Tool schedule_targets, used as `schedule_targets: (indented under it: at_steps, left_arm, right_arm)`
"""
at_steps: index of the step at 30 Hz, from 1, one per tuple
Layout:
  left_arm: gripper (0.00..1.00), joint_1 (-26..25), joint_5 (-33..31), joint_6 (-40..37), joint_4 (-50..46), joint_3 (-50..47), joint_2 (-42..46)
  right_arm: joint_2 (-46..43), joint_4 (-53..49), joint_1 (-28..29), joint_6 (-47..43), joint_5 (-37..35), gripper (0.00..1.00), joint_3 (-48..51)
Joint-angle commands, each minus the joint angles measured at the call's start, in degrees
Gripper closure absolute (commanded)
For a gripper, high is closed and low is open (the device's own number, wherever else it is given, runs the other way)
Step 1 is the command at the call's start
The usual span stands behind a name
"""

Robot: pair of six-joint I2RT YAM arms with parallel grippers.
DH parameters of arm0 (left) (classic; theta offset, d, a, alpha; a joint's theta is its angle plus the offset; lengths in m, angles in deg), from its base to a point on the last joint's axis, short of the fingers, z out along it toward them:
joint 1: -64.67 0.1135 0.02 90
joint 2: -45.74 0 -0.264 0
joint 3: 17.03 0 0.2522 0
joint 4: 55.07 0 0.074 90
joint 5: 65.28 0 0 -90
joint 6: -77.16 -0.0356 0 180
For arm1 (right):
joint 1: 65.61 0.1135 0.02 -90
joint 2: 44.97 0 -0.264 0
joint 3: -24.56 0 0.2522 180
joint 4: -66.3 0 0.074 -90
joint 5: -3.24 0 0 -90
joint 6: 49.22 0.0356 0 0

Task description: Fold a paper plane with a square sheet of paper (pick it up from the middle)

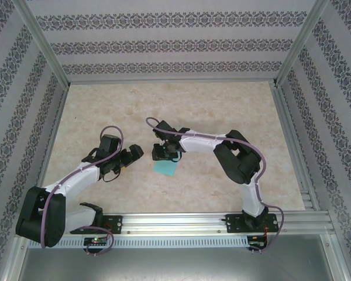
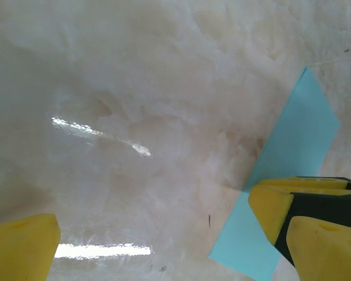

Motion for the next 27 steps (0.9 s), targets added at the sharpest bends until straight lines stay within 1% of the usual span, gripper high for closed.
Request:
schedule_targets:
  at_steps: [1,3,6,9,11,13,17,19,22,27]
  left_arm:
    - [0.0,0.7,4.35,-2.39,2.03,0.48,0.76]
    - [0.0,0.72,5.39,-3.88,1.37,0.97,1.01]
    - [0.0,0.74,6.45,-5.49,1.63,0.98,0.51]
    - [0.0,0.72,9.83,-7.42,2.16,1.35,-0.82]
    - [0.0,0.7,12.27,-7.55,2.98,1.29,-1.8]
    - [0.0,0.63,14.11,-6.97,4.33,1.05,-2.44]
    - [0.01,-0.75,17.82,-6.84,5.6,2.09,-3.54]
    - [0.03,-2.15,17.55,-6.88,4.93,3.18,-4.13]
    - [0.04,-3.74,17.45,-5.8,4.59,4.32,-5.71]
    - [0.06,-5.29,18.14,-5.77,3.9,6.62,-8.51]
  right_arm:
    - [-1.47,-4.29,1.32,-5.67,2.83,0.71,2.89]
    - [-2.85,-4.89,1.16,-6.57,1.83,0.72,2.98]
    - [-6.09,-1.35,0.59,-5.31,0.33,0.71,3.64]
    - [-9.09,1.68,-0.55,-0.56,-5.33,0.69,4.47]
    - [-10.7,4.7,-1.45,3.58,-8.25,0.69,6.25]
    - [-11.39,5.43,-2.25,6.99,-10.29,0.69,6.73]
    - [-11.24,3.68,-3.87,10.61,-14.25,0.69,6.35]
    - [-10.58,3.07,-5.18,11.72,-14.69,0.68,6.13]
    - [-8.01,1.93,-6.97,12.29,-13.7,0.68,4.52]
    - [-2.95,0.51,-7.2,10.74,-13.13,0.67,1.46]
